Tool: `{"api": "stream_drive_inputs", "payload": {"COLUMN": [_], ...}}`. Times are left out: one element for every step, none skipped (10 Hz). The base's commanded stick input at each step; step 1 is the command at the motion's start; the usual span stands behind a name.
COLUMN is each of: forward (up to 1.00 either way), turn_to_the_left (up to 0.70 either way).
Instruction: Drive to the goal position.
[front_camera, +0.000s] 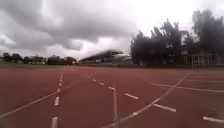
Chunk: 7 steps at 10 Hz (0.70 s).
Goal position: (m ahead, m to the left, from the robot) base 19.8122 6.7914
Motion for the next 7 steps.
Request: {"api": "stream_drive_inputs", "payload": {"forward": [0.7, 0.7, 0.7, 0.7, 0.7, 0.7, 0.7], "turn_to_the_left": [0.0, 0.0, 0.0, 0.0, 0.0, 0.0, 0.0]}}
